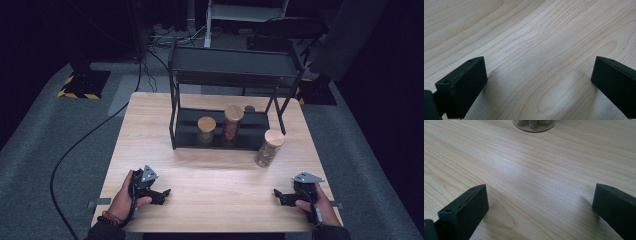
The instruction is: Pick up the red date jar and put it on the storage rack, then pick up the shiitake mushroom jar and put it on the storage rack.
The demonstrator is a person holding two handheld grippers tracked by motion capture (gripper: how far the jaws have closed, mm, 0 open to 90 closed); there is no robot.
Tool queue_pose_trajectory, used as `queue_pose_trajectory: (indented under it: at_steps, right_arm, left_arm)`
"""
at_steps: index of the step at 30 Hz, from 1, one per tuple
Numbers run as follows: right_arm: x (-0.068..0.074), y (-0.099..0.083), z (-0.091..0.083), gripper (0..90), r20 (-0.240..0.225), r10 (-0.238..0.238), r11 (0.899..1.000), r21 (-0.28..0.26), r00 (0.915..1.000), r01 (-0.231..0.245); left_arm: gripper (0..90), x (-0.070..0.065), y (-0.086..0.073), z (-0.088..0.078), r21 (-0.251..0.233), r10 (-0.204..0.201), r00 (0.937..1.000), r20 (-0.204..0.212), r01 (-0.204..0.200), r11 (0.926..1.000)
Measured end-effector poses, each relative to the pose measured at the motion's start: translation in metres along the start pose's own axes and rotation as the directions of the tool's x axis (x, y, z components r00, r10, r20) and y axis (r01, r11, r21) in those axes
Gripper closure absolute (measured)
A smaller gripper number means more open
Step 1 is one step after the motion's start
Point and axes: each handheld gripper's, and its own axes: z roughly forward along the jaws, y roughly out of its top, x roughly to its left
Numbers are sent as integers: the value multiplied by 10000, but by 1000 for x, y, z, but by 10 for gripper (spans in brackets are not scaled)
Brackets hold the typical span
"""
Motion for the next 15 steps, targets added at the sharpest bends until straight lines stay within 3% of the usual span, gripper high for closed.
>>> queue_pose_trajectory:
  at_steps: [15]
  right_arm:
    - [1,0,-1,4,70,67,10000,45,10000,-67]
  left_arm:
    - [2,0,0,0,0,0,10000,0,0,10000]
